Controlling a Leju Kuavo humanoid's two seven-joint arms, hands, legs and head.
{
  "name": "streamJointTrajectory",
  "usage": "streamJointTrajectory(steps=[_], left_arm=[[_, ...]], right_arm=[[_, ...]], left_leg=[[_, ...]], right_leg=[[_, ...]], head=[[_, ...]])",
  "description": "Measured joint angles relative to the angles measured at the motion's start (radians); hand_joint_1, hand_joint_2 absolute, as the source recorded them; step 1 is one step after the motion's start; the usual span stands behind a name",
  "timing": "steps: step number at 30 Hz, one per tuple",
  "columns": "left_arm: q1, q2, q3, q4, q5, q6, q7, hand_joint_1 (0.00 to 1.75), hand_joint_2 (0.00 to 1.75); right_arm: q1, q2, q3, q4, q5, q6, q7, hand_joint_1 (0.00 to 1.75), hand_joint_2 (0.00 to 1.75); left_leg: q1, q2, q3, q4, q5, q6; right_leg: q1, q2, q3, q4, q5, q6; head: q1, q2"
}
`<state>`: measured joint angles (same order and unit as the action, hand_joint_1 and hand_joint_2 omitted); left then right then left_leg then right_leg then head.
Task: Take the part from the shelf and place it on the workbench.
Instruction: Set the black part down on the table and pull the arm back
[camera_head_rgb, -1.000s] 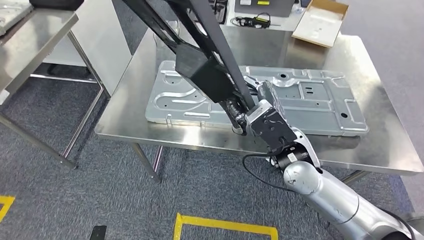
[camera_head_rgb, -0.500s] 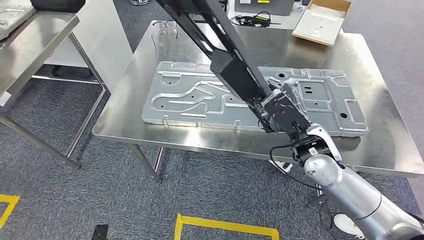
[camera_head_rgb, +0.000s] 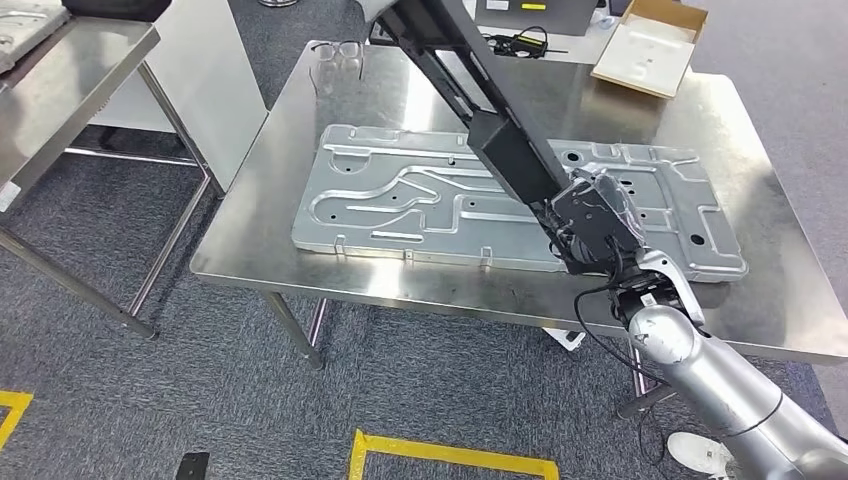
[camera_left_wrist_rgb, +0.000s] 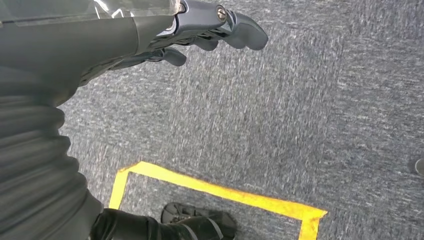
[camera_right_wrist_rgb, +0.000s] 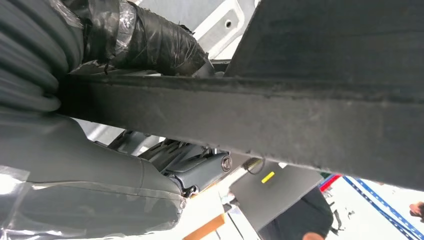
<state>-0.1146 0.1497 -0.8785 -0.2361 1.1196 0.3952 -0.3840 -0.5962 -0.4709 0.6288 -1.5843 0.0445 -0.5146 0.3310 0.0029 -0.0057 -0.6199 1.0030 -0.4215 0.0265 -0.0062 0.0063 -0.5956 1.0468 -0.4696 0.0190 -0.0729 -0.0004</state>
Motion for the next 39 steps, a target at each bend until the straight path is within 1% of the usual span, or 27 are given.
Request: streamJointTrajectory(steps=[2,4,5,6,7,8,10,11,14,16,17,19,20,21,22,23,24,25,26,28,30,32,35,36,37,38,39], left_arm=[[0.0,0.0,0.0,0.0,0.0,0.0,0.0,0.0,1.75],[-0.001,0.0,0.001,0.0,0.0,0.0,-0.001,0.0,1.75],[-0.001,0.0,0.001,0.0,0.0,0.0,-0.001,0.0,1.75],[0.0,0.0,0.001,0.0,0.0,0.0,-0.001,0.0,1.75],[0.001,0.0,0.001,0.0,0.0,0.0,-0.001,0.0,1.75],[0.002,0.0,0.002,0.0,0.0,0.0,0.0,0.0,1.75],[0.002,0.001,0.002,0.0,0.0,0.0,0.0,0.0,1.75],[0.002,0.002,0.002,0.0,-0.001,0.0,0.0,0.0,1.75],[0.003,0.003,0.003,0.0,-0.001,0.0,0.001,0.0,1.75],[0.003,0.004,0.004,0.0,-0.002,0.0,0.001,0.0,1.75],[0.002,0.005,0.004,0.0,-0.002,0.0,0.001,0.0,1.75],[0.002,0.005,0.005,0.0,-0.002,0.0,0.001,0.0,1.75],[0.003,0.005,0.005,0.0,-0.002,0.0,0.001,0.0,1.75],[0.004,0.005,0.005,0.0,-0.002,0.0,0.001,0.0,1.75],[0.005,0.005,0.005,0.0,-0.002,0.0,0.001,0.0,1.75],[0.006,0.005,0.005,0.0,-0.002,0.0,0.002,0.0,1.75],[0.006,0.006,0.005,0.0,-0.003,0.0,0.002,0.0,1.75],[0.006,0.009,0.006,0.0,-0.003,0.0,0.002,0.0,1.75],[0.005,0.011,0.007,0.0,-0.004,0.0,0.002,0.0,1.75],[0.003,0.014,0.011,0.0,-0.006,0.0,0.002,0.0,1.75],[0.001,0.014,0.015,0.0,-0.006,0.0,0.002,0.0,1.75],[0.002,0.014,0.017,0.0,-0.006,-0.001,0.002,0.0,1.75],[0.001,0.013,0.018,0.0,-0.006,-0.002,0.002,0.0,1.75],[0.002,0.013,0.018,0.0,-0.004,-0.002,0.003,0.0,1.75],[0.003,0.012,0.019,0.0,-0.001,0.0,0.004,0.0,1.75],[0.004,0.011,0.019,0.0,0.004,0.005,0.006,0.0,1.75],[0.004,0.009,0.021,0.0,0.008,0.014,0.008,0.0,1.75]], right_arm=[[0.002,-0.006,-0.008,0.004,0.0,0.0,-0.002,1.75,1.75],[0.007,-0.01,-0.013,0.011,0.004,0.001,-0.001,1.75,1.75],[0.012,-0.012,-0.014,0.014,0.008,0.002,0.001,1.75,1.75],[0.018,-0.016,-0.015,0.018,0.015,0.005,0.005,1.75,1.75],[0.023,-0.02,-0.016,0.021,0.023,0.008,0.01,1.75,1.75],[0.025,-0.024,-0.018,0.024,0.033,0.012,0.016,1.75,1.75],[0.023,-0.031,-0.025,0.027,0.051,0.02,0.029,1.75,1.75],[0.023,-0.034,-0.029,0.029,0.057,0.025,0.035,1.75,1.75],[0.027,-0.041,-0.034,0.035,0.066,0.036,0.046,1.75,1.75],[0.029,-0.043,-0.034,0.039,0.068,0.038,0.047,1.75,1.75],[0.029,-0.044,-0.034,0.04,0.069,0.039,0.048,1.75,1.75],[0.03,-0.044,-0.035,0.044,0.07,0.043,0.048,1.75,1.75],[0.032,-0.044,-0.035,0.047,0.07,0.045,0.048,1.75,1.75],[0.034,-0.044,-0.035,0.05,0.07,0.048,0.048,1.75,1.75],[0.036,-0.044,-0.035,0.052,0.07,0.05,0.048,1.75,1.75],[0.037,-0.044,-0.035,0.054,0.07,0.053,0.048,1.75,1.75],[0.037,-0.044,-0.035,0.055,0.07,0.056,0.048,1.75,1.75],[0.036,-0.044,-0.035,0.056,0.07,0.058,0.049,1.75,1.75],[0.035,-0.045,-0.035,0.058,0.07,0.061,0.05,1.75,1.75],[0.034,-0.046,-0.035,0.061,0.07,0.069,0.052,1.75,1.75],[0.034,-0.049,-0.035,0.064,0.07,0.08,0.056,1.75,1.75],[0.031,-0.055,-0.035,0.069,0.07,0.092,0.062,1.75,1.75],[0.026,-0.063,-0.035,0.076,0.071,0.107,0.072,1.75,1.75],[0.025,-0.065,-0.035,0.077,0.075,0.112,0.076,1.75,1.75],[0.025,-0.066,-0.035,0.079,0.086,0.116,0.083,1.75,1.75],[0.023,-0.068,-0.035,0.08,0.102,0.122,0.093,1.75,1.75],[0.021,-0.07,-0.035,0.081,0.121,0.128,0.105,1.75,1.75]], left_leg=[[0.003,0.0,0.008,-0.006,0.0,0.007],[0.001,0.0,0.01,-0.006,-0.003,0.012],[0.002,0.0,0.011,-0.006,-0.005,0.013],[0.002,0.0,0.013,-0.004,-0.008,0.013],[0.003,-0.001,0.015,-0.001,-0.012,0.011],[0.004,-0.002,0.016,0.004,-0.018,0.008],[0.002,-0.005,0.012,0.018,-0.029,-0.004],[0.001,-0.006,0.009,0.023,-0.032,-0.009],[-0.001,-0.006,0.009,0.024,-0.037,-0.019],[0.001,-0.002,-0.003,0.058,-0.058,-0.028],[0.001,0.0,-0.025,0.105,-0.08,-0.032],[0.002,0.001,-0.092,0.233,-0.129,-0.036],[0.002,0.001,-0.125,0.285,-0.14,-0.036],[0.001,0.001,-0.143,0.307,-0.134,-0.033],[0.0,0.001,-0.146,0.295,-0.111,-0.028],[-0.003,0.001,-0.129,0.247,-0.072,-0.02],[-0.008,0.001,-0.103,0.18,-0.032,-0.006],[-0.014,0.001,-0.075,0.119,-0.004,0.008],[-0.02,0.002,-0.05,0.067,0.011,0.02],[-0.029,0.002,-0.026,0.024,0.006,0.035],[-0.027,0.001,-0.004,-0.005,0.003,0.037],[-0.02,0.002,0.021,-0.025,0.002,0.039],[-0.015,0.002,0.041,-0.029,-0.011,0.04],[-0.013,0.001,0.049,-0.027,-0.017,0.038],[-0.01,0.001,0.059,-0.025,-0.025,0.033],[-0.006,0.0,0.068,-0.02,-0.035,0.028],[-0.001,0.0,0.077,-0.013,-0.046,0.022]], right_leg=[[-0.001,-0.002,-0.036,0.075,-0.041,0.006],[-0.003,-0.002,-0.103,0.195,-0.086,0.011],[-0.005,-0.002,-0.124,0.226,-0.086,0.013],[-0.009,-0.002,-0.133,0.232,-0.072,0.015],[-0.013,-0.003,-0.121,0.196,-0.039,0.017],[-0.016,-0.003,-0.093,0.132,-0.004,0.018],[-0.017,-0.002,-0.047,0.034,0.029,0.015],[-0.016,-0.001,-0.036,0.011,0.031,0.011],[-0.013,0.002,-0.033,0.007,0.025,-0.009],[-0.015,0.003,-0.026,0.004,0.022,-0.022],[-0.016,0.002,-0.021,0.003,0.02,-0.028],[-0.012,0.002,-0.013,0.004,0.013,-0.036],[-0.009,0.002,-0.008,0.004,0.008,-0.038],[-0.006,0.003,-0.003,0.004,0.004,-0.04],[-0.003,0.004,0.004,0.004,-0.001,-0.041],[0.001,0.004,0.012,0.003,-0.007,-0.042],[0.002,0.005,0.021,0.002,-0.013,-0.043],[0.005,0.005,0.028,0.001,-0.019,-0.042],[0.005,0.005,0.033,-0.002,-0.023,-0.04],[0.002,0.005,0.04,-0.009,-0.024,-0.029],[-0.001,0.004,0.047,-0.009,-0.022,-0.02],[-0.002,0.003,0.028,0.036,-0.038,-0.012],[-0.009,0.002,-0.076,0.192,-0.09,0.004],[-0.012,0.002,-0.107,0.226,-0.096,0.009],[-0.016,0.001,-0.121,0.226,-0.081,0.014],[-0.02,0.001,-0.12,0.196,-0.05,0.02],[-0.024,-0.001,-0.105,0.137,-0.002,0.025]], head=[[0.004,0.0],[0.006,0.0],[0.006,0.0],[0.007,0.0],[0.007,0.0],[0.007,0.0],[0.007,0.0],[0.007,0.0],[0.007,0.0],[0.004,0.0],[0.003,0.0],[0.0,0.0],[0.0,0.0],[0.001,0.0],[0.0,0.0],[0.001,0.0],[0.001,0.0],[0.003,0.0],[0.004,0.0],[0.004,0.0],[0.002,0.0],[0.003,0.0],[0.004,0.0],[0.004,0.0],[0.004,0.0],[0.004,0.0],[0.004,0.0]])
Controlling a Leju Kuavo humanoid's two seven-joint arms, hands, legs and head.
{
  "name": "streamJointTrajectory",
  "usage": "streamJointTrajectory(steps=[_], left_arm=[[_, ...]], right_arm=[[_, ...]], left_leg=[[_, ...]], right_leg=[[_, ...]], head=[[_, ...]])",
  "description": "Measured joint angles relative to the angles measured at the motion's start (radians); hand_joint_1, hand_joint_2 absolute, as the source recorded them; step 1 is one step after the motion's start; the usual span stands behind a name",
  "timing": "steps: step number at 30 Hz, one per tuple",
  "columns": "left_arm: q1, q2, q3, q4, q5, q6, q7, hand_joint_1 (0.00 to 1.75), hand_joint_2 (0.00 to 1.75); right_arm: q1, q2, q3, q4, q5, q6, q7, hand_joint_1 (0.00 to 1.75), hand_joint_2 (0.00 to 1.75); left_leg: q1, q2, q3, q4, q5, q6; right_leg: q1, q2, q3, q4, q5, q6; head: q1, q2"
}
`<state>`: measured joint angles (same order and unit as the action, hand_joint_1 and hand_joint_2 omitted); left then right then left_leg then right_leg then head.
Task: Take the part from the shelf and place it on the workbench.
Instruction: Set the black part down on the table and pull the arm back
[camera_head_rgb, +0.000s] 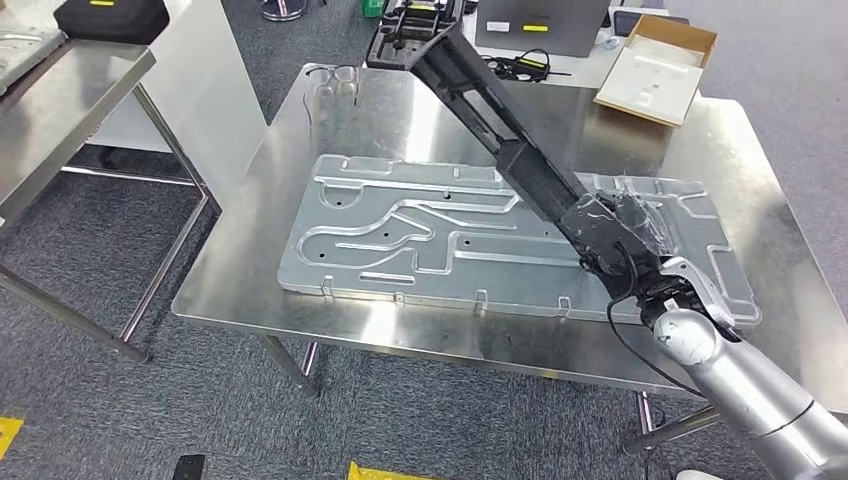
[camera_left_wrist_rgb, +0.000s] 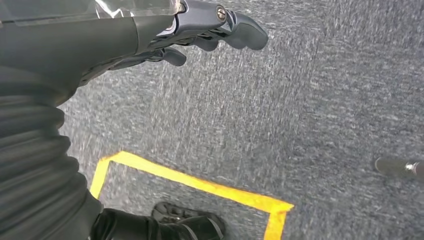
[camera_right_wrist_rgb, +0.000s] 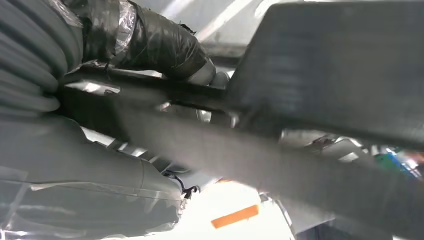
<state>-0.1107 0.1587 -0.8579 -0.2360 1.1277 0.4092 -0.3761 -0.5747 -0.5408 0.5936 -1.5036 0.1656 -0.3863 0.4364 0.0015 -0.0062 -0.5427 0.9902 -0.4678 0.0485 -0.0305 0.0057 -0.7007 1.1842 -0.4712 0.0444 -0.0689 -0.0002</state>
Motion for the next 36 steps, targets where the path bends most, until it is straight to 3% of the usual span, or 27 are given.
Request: streamJointTrajectory(steps=[1,3,5,7,9,12,13,14,16,18,20,22,24,25,27,28,29,32,34,36], left_arm=[[0.0,-0.001,0.002,0.0,0.004,0.011,0.001,0.0,1.75],[0.0,-0.003,0.006,0.001,0.01,0.032,0.003,0.0,1.75],[0.001,-0.003,0.012,0.001,0.016,0.047,0.004,0.0,1.75],[0.002,-0.003,0.019,0.001,0.018,0.055,0.005,0.0,1.75],[0.0,-0.003,0.024,0.001,0.018,0.058,0.005,0.0,1.75],[-0.001,-0.004,0.027,0.001,0.018,0.06,0.005,0.0,1.75],[0.0,-0.004,0.028,0.001,0.018,0.06,0.005,0.0,1.75],[0.001,-0.004,0.029,0.001,0.018,0.06,0.006,0.0,1.75],[0.002,-0.004,0.03,0.001,0.018,0.061,0.006,0.0,1.75],[0.001,-0.004,0.031,0.001,0.018,0.061,0.004,0.0,1.75],[0.001,-0.004,0.031,0.001,0.017,0.058,-0.003,0.0,1.75],[0.001,-0.004,0.033,0.001,0.018,0.048,-0.019,0.0,1.75],[-0.002,-0.004,0.037,0.0,0.021,0.034,-0.033,0.0,1.75],[-0.003,-0.004,0.04,0.0,0.02,0.029,-0.037,0.0,1.75],[-0.003,-0.004,0.045,0.0,0.017,0.024,-0.039,0.0,1.75],[-0.003,-0.004,0.047,0.0,0.016,0.024,-0.039,0.0,1.75],[-0.003,-0.004,0.048,0.0,0.014,0.023,-0.039,0.0,1.75],[-0.005,-0.004,0.049,0.0,0.011,0.017,-0.041,0.0,1.75],[-0.007,-0.004,0.05,0.0,0.011,0.014,-0.045,0.0,1.75],[-0.009,-0.004,0.051,0.0,0.012,0.013,-0.047,0.0,1.75]], right_arm=[[-0.002,-0.002,0.0,0.001,0.02,0.007,0.013,1.75,1.75],[-0.013,-0.006,0.0,0.001,0.055,0.021,0.036,1.75,1.75],[-0.026,-0.01,0.001,-0.001,0.108,0.05,0.067,1.75,1.75],[-0.04,-0.013,0.004,-0.006,0.186,0.102,0.116,1.75,1.75],[-0.054,-0.018,0.009,-0.008,0.252,0.155,0.164,1.75,1.75],[-0.061,-0.026,0.017,-0.009,0.282,0.188,0.188,1.75,1.75],[-0.061,-0.027,0.02,-0.009,0.284,0.191,0.189,1.75,1.75],[-0.06,-0.029,0.024,-0.009,0.286,0.193,0.189,1.75,1.75],[-0.057,-0.033,0.034,-0.007,0.288,0.196,0.193,1.75,1.75],[-0.054,-0.042,0.043,-0.003,0.289,0.216,0.202,1.75,1.75],[-0.052,-0.049,0.053,0.001,0.291,0.264,0.218,1.75,1.75],[-0.048,-0.059,0.064,0.007,0.292,0.31,0.234,1.75,1.75],[-0.044,-0.072,0.071,0.016,0.297,0.341,0.246,1.75,1.75],[-0.042,-0.077,0.073,0.022,0.303,0.356,0.251,1.75,1.75],[-0.034,-0.086,0.075,0.035,0.325,0.387,0.257,0.87,0.87],[-0.028,-0.088,0.075,0.042,0.34,0.399,0.258,0.44,0.44],[-0.024,-0.09,0.075,0.048,0.357,0.408,0.259,0.0,0.0],[-0.02,-0.096,0.071,0.059,0.417,0.424,0.259,0.0,0.0],[-0.02,-0.097,0.063,0.06,0.445,0.432,0.259,0.0,0.0],[-0.02,-0.097,0.057,0.06,0.456,0.435,0.258,0.0,0.0]], left_leg=[[0.004,-0.001,0.004,0.007,-0.011,-0.007],[0.006,-0.002,0.002,0.024,-0.028,-0.022],[0.005,-0.001,0.001,0.034,-0.036,-0.036],[0.007,0.0,0.001,0.05,-0.047,-0.044],[0.01,0.001,-0.031,0.119,-0.085,-0.052],[0.011,0.001,-0.122,0.284,-0.157,-0.061],[0.012,0.001,-0.135,0.301,-0.157,-0.062],[0.012,0.001,-0.131,0.284,-0.139,-0.061],[0.012,0.001,-0.08,0.165,-0.069,-0.058],[0.007,0.001,-0.039,0.064,-0.046,-0.051],[0.001,0.001,-0.038,0.044,-0.044,-0.041],[0.003,0.001,-0.035,0.039,-0.017,-0.026],[0.005,0.003,-0.032,0.031,-0.004,-0.013],[0.004,0.003,-0.033,0.03,-0.001,-0.008],[0.0,0.003,-0.036,0.031,-0.001,-0.002],[-0.002,0.003,-0.037,0.032,-0.002,-0.001],[-0.003,0.003,-0.036,0.034,-0.003,0.0],[-0.006,0.002,-0.034,0.042,-0.014,-0.004],[-0.009,0.001,-0.035,0.046,-0.019,-0.012],[-0.009,0.001,-0.033,0.043,-0.02,-0.021]], right_leg=[[-0.003,0.0,0.018,-0.057,0.039,0.004],[0.0,0.0,0.035,-0.125,0.064,-0.003],[0.005,0.001,0.033,-0.127,0.055,-0.026],[0.004,0.001,0.044,-0.13,0.065,-0.044],[0.003,-0.002,0.054,-0.135,0.065,-0.052],[0.005,-0.007,0.055,-0.137,0.063,-0.057],[0.006,-0.007,0.055,-0.137,0.063,-0.057],[0.006,-0.007,0.055,-0.136,0.063,-0.057],[0.005,-0.007,0.055,-0.136,0.065,-0.054],[0.006,-0.007,0.051,-0.135,0.069,-0.044],[0.007,-0.007,0.047,-0.135,0.073,-0.03],[0.007,-0.006,0.044,-0.132,0.07,-0.017],[0.006,-0.006,0.022,-0.084,0.035,-0.01],[0.006,-0.006,-0.001,-0.031,0.003,-0.009],[0.008,-0.005,-0.054,0.089,-0.049,-0.006],[0.008,-0.005,-0.068,0.12,-0.053,-0.005],[0.009,-0.005,-0.065,0.115,-0.039,-0.006],[0.012,-0.006,0.018,-0.051,0.041,-0.015],[0.019,-0.005,0.054,-0.121,0.054,-0.025],[0.021,-0.003,0.06,-0.13,0.051,-0.034]], head=[[0.0,0.0],[0.003,0.0],[0.003,0.0],[0.002,0.0],[-0.001,0.0],[-0.003,0.0],[-0.003,0.0],[-0.003,0.0],[-0.003,0.0],[-0.002,0.0],[-0.002,0.0],[-0.002,0.0],[0.0,0.0],[0.001,0.0],[0.001,0.0],[0.001,0.0],[0.001,0.0],[0.001,0.0],[0.0,0.0],[-0.001,0.0]])
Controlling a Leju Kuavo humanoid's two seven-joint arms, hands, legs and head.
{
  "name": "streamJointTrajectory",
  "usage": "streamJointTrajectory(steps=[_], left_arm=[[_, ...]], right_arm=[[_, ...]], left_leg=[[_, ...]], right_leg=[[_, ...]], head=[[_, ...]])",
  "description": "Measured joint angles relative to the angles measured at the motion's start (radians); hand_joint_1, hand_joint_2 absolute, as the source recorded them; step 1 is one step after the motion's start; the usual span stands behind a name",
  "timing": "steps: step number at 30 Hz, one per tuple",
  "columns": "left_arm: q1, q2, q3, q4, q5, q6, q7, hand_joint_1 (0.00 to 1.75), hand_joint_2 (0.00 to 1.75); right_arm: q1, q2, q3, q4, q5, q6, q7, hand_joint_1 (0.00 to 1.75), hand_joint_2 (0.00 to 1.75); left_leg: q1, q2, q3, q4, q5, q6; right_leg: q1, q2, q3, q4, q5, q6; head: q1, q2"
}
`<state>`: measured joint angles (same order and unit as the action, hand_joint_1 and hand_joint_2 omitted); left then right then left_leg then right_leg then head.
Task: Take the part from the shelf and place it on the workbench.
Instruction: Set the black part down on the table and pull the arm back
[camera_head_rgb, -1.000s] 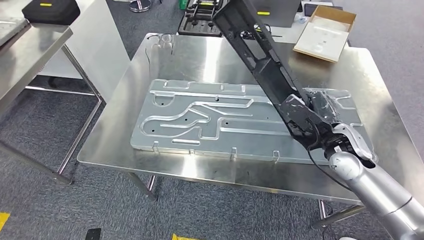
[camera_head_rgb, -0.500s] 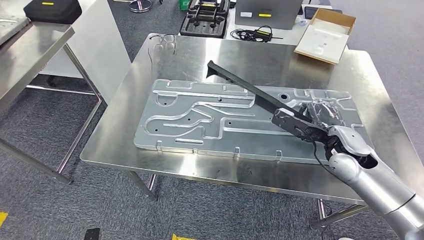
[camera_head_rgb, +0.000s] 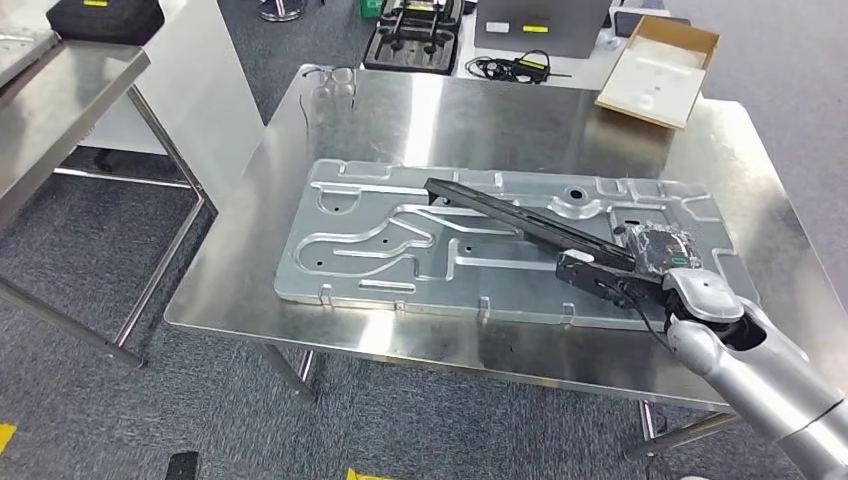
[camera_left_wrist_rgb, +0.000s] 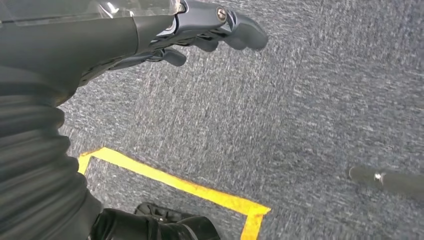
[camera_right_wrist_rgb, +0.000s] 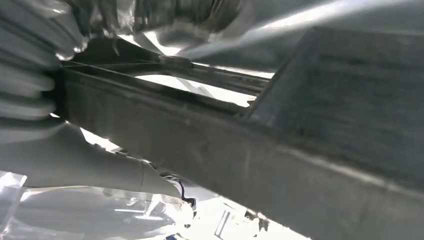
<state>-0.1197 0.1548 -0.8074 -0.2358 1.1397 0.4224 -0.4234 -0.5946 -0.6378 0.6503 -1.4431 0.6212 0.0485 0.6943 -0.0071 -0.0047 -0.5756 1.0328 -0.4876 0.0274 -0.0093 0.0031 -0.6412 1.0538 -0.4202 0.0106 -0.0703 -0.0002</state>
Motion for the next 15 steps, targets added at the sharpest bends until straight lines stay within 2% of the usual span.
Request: streamJointTrajectory(steps=[2,4,6,7,8,9,10,12,13,15], left_arm=[[-0.002,0.001,0.001,0.0,0.0,0.0,-0.001,0.0,1.75],[-0.004,0.001,0.002,0.0,0.0,0.0,-0.002,0.0,1.75],[-0.003,0.001,0.004,0.0,0.001,0.0,-0.002,0.0,0.87],[-0.001,0.001,0.004,0.0,0.003,0.001,-0.001,0.0,0.44],[0.0,0.001,0.004,0.0,0.005,0.004,-0.001,0.0,0.0],[0.001,0.001,0.005,0.0,0.007,0.007,0.0,0.0,0.0],[0.001,0.001,0.005,0.0,0.009,0.011,0.0,0.0,0.0],[-0.001,0.0,0.007,0.0,0.01,0.018,0.002,0.0,0.0],[-0.002,0.0,0.008,0.0,0.01,0.02,0.005,0.0,0.0],[-0.002,0.0,0.012,0.0,0.011,0.023,0.011,0.0,0.0]], right_arm=[[0.0,0.0,-0.003,0.0,0.003,0.002,0.0,0.0,0.0],[0.0,0.0,-0.005,0.003,0.004,0.002,0.001,0.0,0.0],[0.003,0.0,-0.006,0.008,0.011,0.006,0.001,0.0,0.0],[0.007,0.0,-0.007,0.01,0.02,0.011,0.001,0.0,0.0],[0.011,0.001,-0.008,0.012,0.033,0.017,0.001,0.0,0.0],[0.015,0.001,-0.011,0.014,0.052,0.026,0.001,0.0,0.0],[0.019,0.001,-0.016,0.015,0.074,0.035,0.001,0.0,0.0],[0.023,0.001,-0.032,0.017,0.121,0.058,0.002,0.0,0.0],[0.026,0.001,-0.043,0.018,0.147,0.071,0.002,0.0,0.0],[0.039,0.002,-0.072,0.019,0.203,0.093,0.003,0.0,0.0]], left_leg=[[0.001,0.0,-0.001,0.012,-0.012,-0.011],[0.005,0.0,-0.037,0.089,-0.058,-0.023],[0.013,0.0,-0.099,0.208,-0.111,-0.033],[0.017,0.0,-0.119,0.245,-0.118,-0.038],[0.021,0.001,-0.122,0.25,-0.109,-0.042],[0.025,0.001,-0.108,0.22,-0.083,-0.045],[0.029,0.001,-0.077,0.16,-0.049,-0.049],[0.032,-0.001,-0.019,0.041,-0.006,-0.05],[0.031,-0.003,-0.004,0.008,0.002,-0.046],[0.026,-0.007,-0.002,-0.003,0.005,-0.031]], right_leg=[[-0.005,-0.002,0.01,-0.013,0.003,-0.01],[-0.012,-0.006,0.017,-0.022,0.007,-0.019],[-0.014,-0.009,0.014,-0.023,0.008,-0.022],[-0.015,-0.009,0.012,-0.023,0.009,-0.021],[-0.018,-0.009,0.01,-0.022,0.01,-0.02],[-0.021,-0.008,0.009,-0.021,0.011,-0.017],[-0.024,-0.008,0.008,-0.019,0.011,-0.013],[-0.027,-0.006,0.005,-0.014,0.011,0.001],[-0.026,-0.005,0.003,-0.013,0.013,0.01],[-0.026,-0.004,0.002,-0.018,0.019,0.026]], head=[[-0.001,0.0],[-0.004,0.0],[-0.006,0.0],[-0.006,0.0],[-0.006,0.0],[-0.006,0.0],[-0.006,0.0],[-0.006,0.0],[-0.006,0.0],[-0.004,0.0]])
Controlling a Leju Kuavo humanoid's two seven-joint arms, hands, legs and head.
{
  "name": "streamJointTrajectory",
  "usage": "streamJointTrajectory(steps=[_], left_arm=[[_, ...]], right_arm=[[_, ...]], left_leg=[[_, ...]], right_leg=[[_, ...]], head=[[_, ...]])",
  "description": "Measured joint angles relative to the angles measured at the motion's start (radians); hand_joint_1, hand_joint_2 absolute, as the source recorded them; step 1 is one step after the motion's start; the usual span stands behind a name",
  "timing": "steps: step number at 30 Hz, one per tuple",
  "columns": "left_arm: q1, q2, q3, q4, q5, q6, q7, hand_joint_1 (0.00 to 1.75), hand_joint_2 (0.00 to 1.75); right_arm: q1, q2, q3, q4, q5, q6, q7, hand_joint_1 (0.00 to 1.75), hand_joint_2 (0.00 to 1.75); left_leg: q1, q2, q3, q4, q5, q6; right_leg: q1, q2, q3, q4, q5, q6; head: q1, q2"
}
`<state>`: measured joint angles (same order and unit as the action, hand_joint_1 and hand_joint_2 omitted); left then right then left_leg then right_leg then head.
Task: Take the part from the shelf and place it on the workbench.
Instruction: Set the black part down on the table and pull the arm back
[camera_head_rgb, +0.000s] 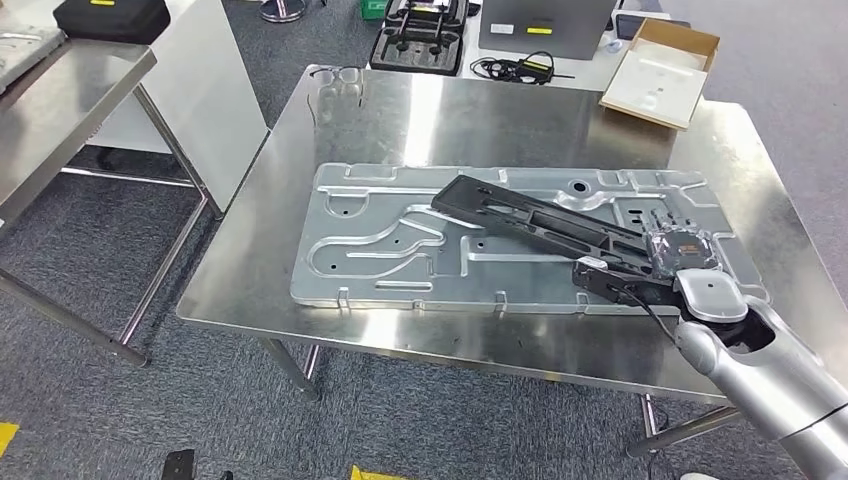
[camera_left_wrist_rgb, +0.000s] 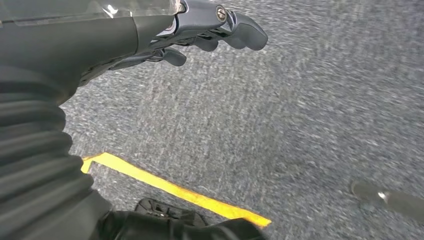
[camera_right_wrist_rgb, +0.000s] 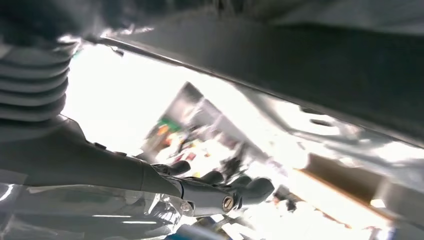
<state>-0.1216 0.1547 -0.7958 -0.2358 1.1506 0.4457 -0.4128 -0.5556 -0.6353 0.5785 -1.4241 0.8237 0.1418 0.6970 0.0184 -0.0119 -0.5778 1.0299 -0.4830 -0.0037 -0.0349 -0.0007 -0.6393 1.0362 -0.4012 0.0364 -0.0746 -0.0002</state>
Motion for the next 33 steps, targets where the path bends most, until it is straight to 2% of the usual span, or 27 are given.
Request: streamJointTrajectory(steps=[2,3,4,6,7,8,9,11,13,16,18,19,21,22,23,24,25,26,28,29,31,33], left_arm=[[0.001,0.0,0.005,0.0,0.002,0.003,0.004,0.0,0.0],[0.0,-0.001,0.008,0.0,0.003,0.005,0.006,0.0,0.0],[0.0,-0.001,0.01,0.0,0.004,0.007,0.008,0.0,0.0],[0.001,-0.003,0.013,0.0,0.01,0.014,0.012,0.0,0.0],[0.002,-0.003,0.015,0.0,0.013,0.018,0.015,0.0,0.0],[0.004,-0.004,0.017,0.0,0.016,0.022,0.016,0.0,0.0],[0.005,-0.005,0.019,0.0,0.018,0.024,0.017,0.0,0.0],[0.006,-0.006,0.024,0.0,0.021,0.025,0.017,0.0,0.0],[0.007,-0.007,0.031,0.0,0.023,0.025,0.014,0.0,0.0],[0.012,-0.008,0.037,0.0,0.028,0.024,0.01,0.0,0.0],[0.014,-0.008,0.039,0.0,0.031,0.025,0.009,0.0,0.0],[0.013,-0.008,0.04,0.0,0.032,0.026,0.009,0.0,0.0],[0.014,-0.008,0.043,0.0,0.032,0.029,0.009,0.0,0.0],[0.016,-0.008,0.043,0.0,0.033,0.03,0.01,0.0,0.0],[0.018,-0.008,0.044,0.0,0.033,0.032,0.01,0.0,0.0],[0.019,-0.009,0.044,0.0,0.033,0.032,0.01,0.0,0.0],[0.02,-0.009,0.044,0.0,0.033,0.033,0.01,0.0,0.0],[0.02,-0.008,0.044,0.0,0.033,0.033,0.01,0.0,0.0],[0.019,-0.008,0.045,0.0,0.033,0.033,0.01,0.0,0.0],[0.019,-0.008,0.045,0.0,0.033,0.033,0.01,0.0,0.0],[0.019,-0.008,0.046,0.0,0.035,0.033,0.01,0.0,0.0],[0.02,-0.009,0.047,0.0,0.04,0.038,0.015,0.0,0.0]], right_arm=[[0.021,0.002,-0.033,0.001,0.048,0.003,0.0,0.0,0.0],[0.03,0.004,-0.051,0.001,0.062,-0.007,0.0,0.0,0.0],[0.036,0.006,-0.069,0.001,0.065,-0.029,0.001,0.0,0.0],[0.047,0.011,-0.097,-0.001,0.027,-0.108,0.0,0.0,0.0],[0.052,0.014,-0.105,-0.002,-0.01,-0.159,-0.002,0.0,0.0],[0.055,0.018,-0.108,-0.005,-0.053,-0.21,-0.009,0.0,0.0],[0.056,0.022,-0.109,-0.009,-0.096,-0.258,-0.019,0.0,0.0],[0.051,0.032,-0.109,-0.02,-0.182,-0.34,-0.057,0.0,0.0],[0.038,0.043,-0.106,-0.032,-0.284,-0.409,-0.113,0.0,0.0],[0.027,0.068,-0.1,-0.053,-0.457,-0.478,-0.2,0.0,0.0],[0.02,0.084,-0.093,-0.069,-0.555,-0.505,-0.243,0.0,0.0],[0.014,0.091,-0.088,-0.077,-0.599,-0.514,-0.262,0.0,0.0],[0.003,0.102,-0.079,-0.091,-0.672,-0.521,-0.295,0.0,0.0],[-0.001,0.109,-0.073,-0.099,-0.701,-0.521,-0.309,0.0,0.0],[-0.002,0.115,-0.067,-0.106,-0.721,-0.52,-0.319,0.0,0.0],[-0.004,0.12,-0.061,-0.113,-0.734,-0.519,-0.325,0.0,0.0],[-0.005,0.125,-0.056,-0.12,-0.739,-0.518,-0.327,0.0,0.0],[-0.009,0.129,-0.053,-0.125,-0.742,-0.518,-0.329,0.0,0.0],[-0.018,0.134,-0.046,-0.137,-0.754,-0.515,-0.335,0.0,0.0],[-0.022,0.137,-0.042,-0.143,-0.762,-0.514,-0.338,0.0,0.0],[-0.026,0.142,-0.033,-0.156,-0.781,-0.51,-0.34,0.0,0.0],[-0.031,0.145,-0.024,-0.169,-0.802,-0.506,-0.331,0.0,0.0]], left_leg=[[0.0,0.0,0.0,-0.006,0.009,0.017],[-0.001,0.001,0.0,-0.009,0.013,0.025],[-0.001,0.002,0.0,-0.012,0.017,0.033],[-0.005,0.003,-0.002,-0.012,0.018,0.04],[-0.007,0.004,-0.003,-0.012,0.018,0.042],[-0.009,0.004,-0.003,-0.011,0.017,0.043],[-0.01,0.004,-0.002,-0.009,0.016,0.043],[-0.011,0.003,-0.001,-0.005,0.012,0.04],[-0.015,0.002,-0.005,-0.001,0.007,0.032],[-0.018,0.002,-0.007,-0.003,0.006,0.018],[-0.016,0.003,-0.014,0.018,-0.01,0.007],[-0.014,0.003,-0.031,0.054,-0.031,0.001],[-0.012,0.005,-0.091,0.171,-0.085,-0.007],[-0.011,0.005,-0.122,0.227,-0.104,-0.01],[-0.011,0.005,-0.141,0.258,-0.105,-0.01],[-0.01,0.005,-0.145,0.255,-0.089,-0.01],[-0.011,0.005,-0.13,0.216,-0.057,-0.007],[-0.011,0.005,-0.102,0.151,-0.019,-0.002],[-0.015,0.005,-0.049,0.036,0.024,0.008],[-0.018,0.005,-0.035,0.006,0.03,0.013],[-0.02,0.005,-0.031,-0.006,0.03,0.02],[-0.016,0.006,-0.025,-0.016,0.038,0.03]], right_leg=[[-0.004,-0.001,-0.003,0.001,-0.002,0.011],[-0.005,-0.001,-0.013,0.022,-0.017,0.014],[-0.004,-0.001,-0.032,0.064,-0.044,0.014],[0.0,-0.001,-0.088,0.191,-0.108,0.011],[0.003,-0.001,-0.111,0.244,-0.126,0.01],[0.005,-0.001,-0.12,0.267,-0.126,0.008],[0.006,-0.001,-0.111,0.252,-0.108,0.005],[0.008,-0.001,-0.052,0.137,-0.051,-0.003],[0.013,0.0,0.0,0.037,-0.027,-0.012],[0.016,0.001,0.011,0.014,-0.028,-0.022],[0.013,0.001,0.015,0.008,-0.027,-0.034],[0.011,-0.001,0.017,0.006,-0.027,-0.04],[0.013,-0.002,0.018,0.005,-0.028,-0.047],[0.014,-0.002,0.018,0.006,-0.028,-0.049],[0.015,-0.002,0.018,0.006,-0.029,-0.05],[0.016,-0.001,0.019,0.006,-0.029,-0.05],[0.017,-0.001,0.02,0.006,-0.03,-0.05],[0.017,-0.001,0.021,0.006,-0.03,-0.05],[0.021,0.0,0.021,0.007,-0.032,-0.045],[0.021,0.0,0.021,0.007,-0.032,-0.04],[0.022,0.0,0.021,0.003,-0.03,-0.029],[0.021,-0.001,0.019,0.011,-0.039,-0.018]], head=[[0.001,0.0],[0.003,0.0],[0.004,0.0],[0.007,0.0],[0.008,0.0],[0.007,0.0],[0.007,0.0],[0.007,0.0],[0.007,0.0],[0.007,0.0],[0.005,0.0],[0.003,0.0],[-0.001,0.0],[-0.001,0.0],[-0.001,0.0],[-0.001,0.0],[-0.001,0.0],[-0.001,0.0],[-0.001,0.0],[0.0,0.0],[0.0,0.0],[0.001,0.0]])
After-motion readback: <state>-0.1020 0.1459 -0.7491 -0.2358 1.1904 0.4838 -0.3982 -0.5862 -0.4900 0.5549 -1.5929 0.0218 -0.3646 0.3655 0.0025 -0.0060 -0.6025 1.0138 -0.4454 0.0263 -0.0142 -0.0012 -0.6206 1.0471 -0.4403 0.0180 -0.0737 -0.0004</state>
